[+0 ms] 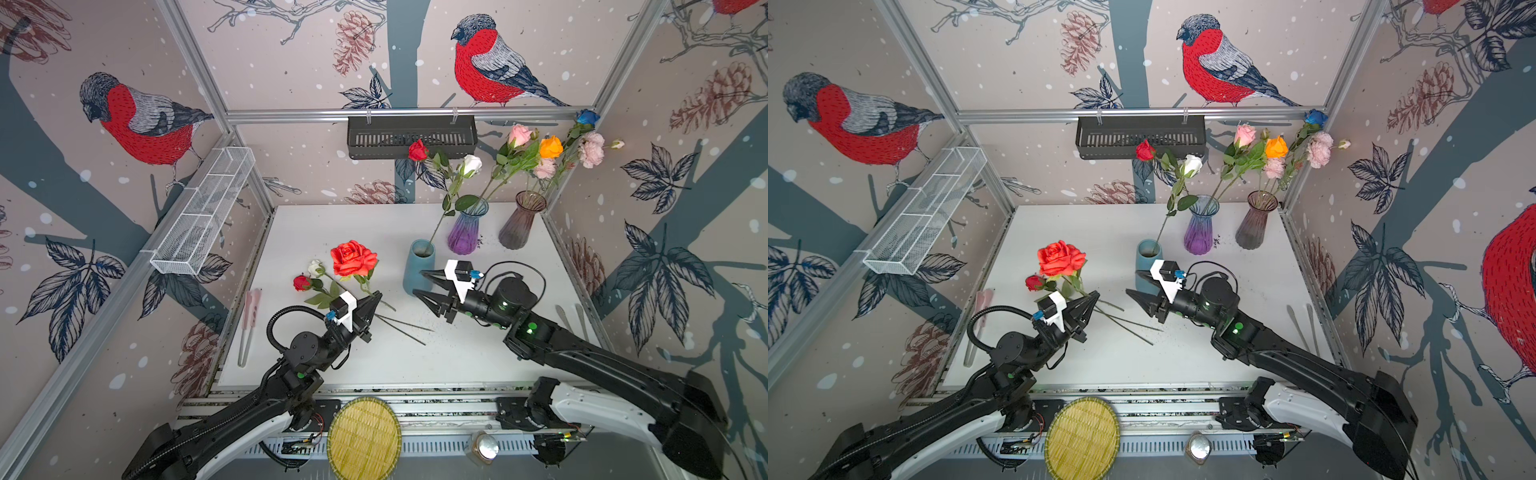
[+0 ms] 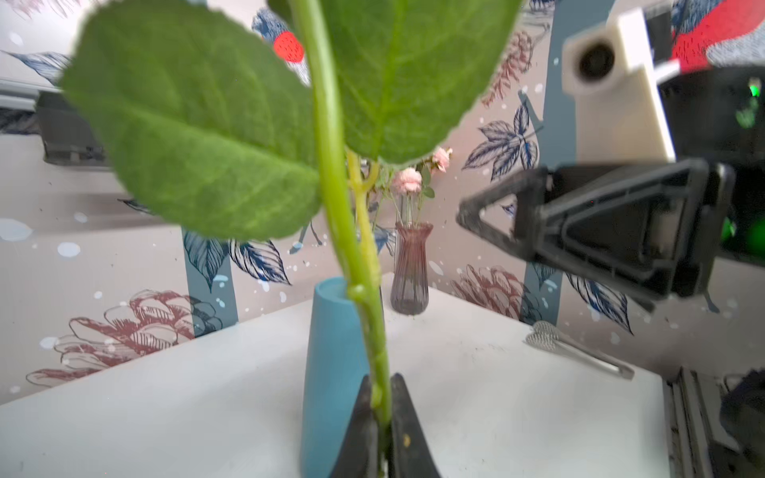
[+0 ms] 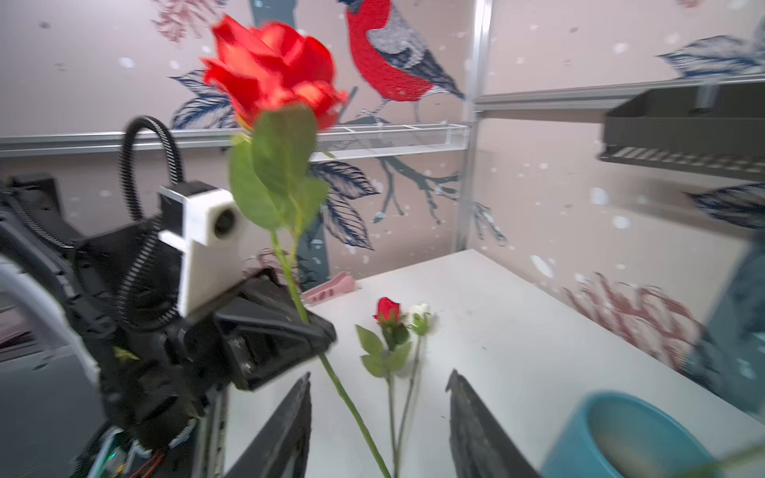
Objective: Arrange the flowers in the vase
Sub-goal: 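Grasp the red rose stem with the left gripper while the right opens and withdraws, then carry the red rose with the left gripper and lower it into the teal vase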
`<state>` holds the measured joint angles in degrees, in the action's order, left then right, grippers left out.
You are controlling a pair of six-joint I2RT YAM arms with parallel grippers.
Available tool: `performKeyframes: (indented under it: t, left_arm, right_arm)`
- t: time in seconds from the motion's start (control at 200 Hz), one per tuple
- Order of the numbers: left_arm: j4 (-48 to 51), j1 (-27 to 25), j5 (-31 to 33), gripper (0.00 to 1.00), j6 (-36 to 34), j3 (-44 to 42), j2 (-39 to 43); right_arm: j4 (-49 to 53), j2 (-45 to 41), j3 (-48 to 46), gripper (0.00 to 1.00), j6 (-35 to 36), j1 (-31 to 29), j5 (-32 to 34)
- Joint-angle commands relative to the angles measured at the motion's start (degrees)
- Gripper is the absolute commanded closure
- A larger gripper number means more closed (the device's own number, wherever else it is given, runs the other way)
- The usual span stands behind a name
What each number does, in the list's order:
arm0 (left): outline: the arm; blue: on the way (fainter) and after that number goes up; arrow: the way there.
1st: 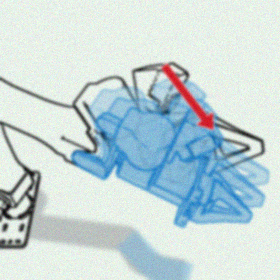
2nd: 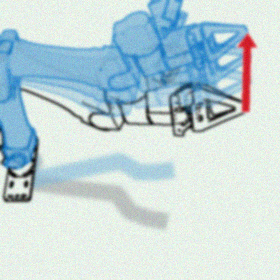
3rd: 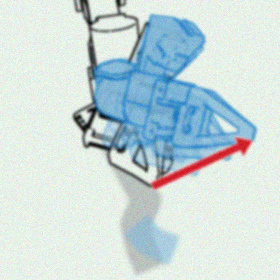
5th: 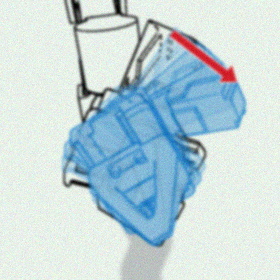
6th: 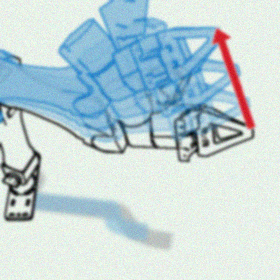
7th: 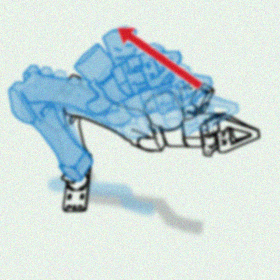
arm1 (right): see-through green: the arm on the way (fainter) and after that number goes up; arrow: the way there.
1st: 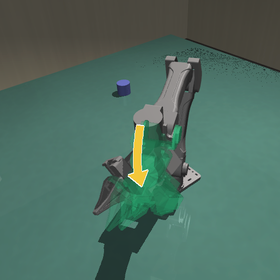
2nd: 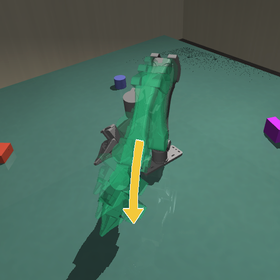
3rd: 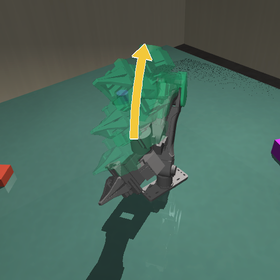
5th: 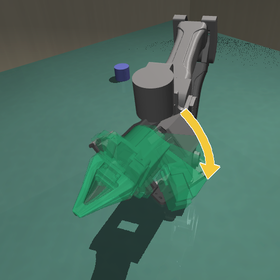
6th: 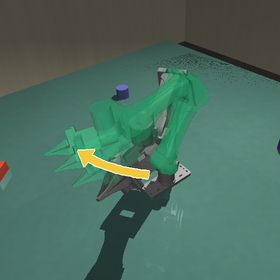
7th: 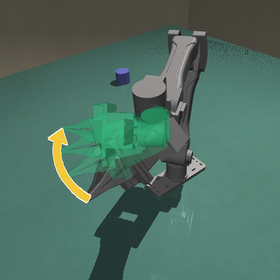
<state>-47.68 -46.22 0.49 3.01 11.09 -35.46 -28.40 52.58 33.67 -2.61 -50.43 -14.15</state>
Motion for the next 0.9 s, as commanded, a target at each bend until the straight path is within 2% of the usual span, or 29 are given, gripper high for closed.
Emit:
performKeyframes:
  t: [0.0,0.1,0.275,0.41,0.57,0.68,0.896]
  left_arm:
    - [-0.22,0.16,3.14,1.0,2.18,7.13,-0.35]
    - [-0.52,0.16,1.35,1.0,1.15,14.63,-3.37]
    - [4.9,0.32,-2.78,1.0,-4.69,30.01,-15.72]
    - [8.71,0.34,-6.11,1.0,-8.02,38.33,-25.13]
    - [11.86,0.47,-3.1,1.0,-11.2,44.01,-32.23]
    - [14.38,1.13,-3.09,1.0,-9.97,45.77,-35.13]
    - [19.86,3.88,-7.02,1.0,-3.49,51.7,-40.8]
  right_arm:
    - [-1.3,-9.16,-7.13,0.48,3.55,0.16,22.1]
    - [-2.76,-18.57,-14.62,0.56,4.55,0.67,28.24]
    - [1.07,-27.7,-21.81,0.53,6.56,0.93,33.47]
    - [2.04,-31.85,-24.71,0.53,5.34,0.96,31.62]
    - [3.09,-35.59,-27.14,0.54,4.05,0.97,31.72]
    - [3.27,-37.82,-28.31,0.54,3.75,1.05,31.82]
    - [3.0,-38.76,-29.07,0.54,2.96,1.12,32.16]
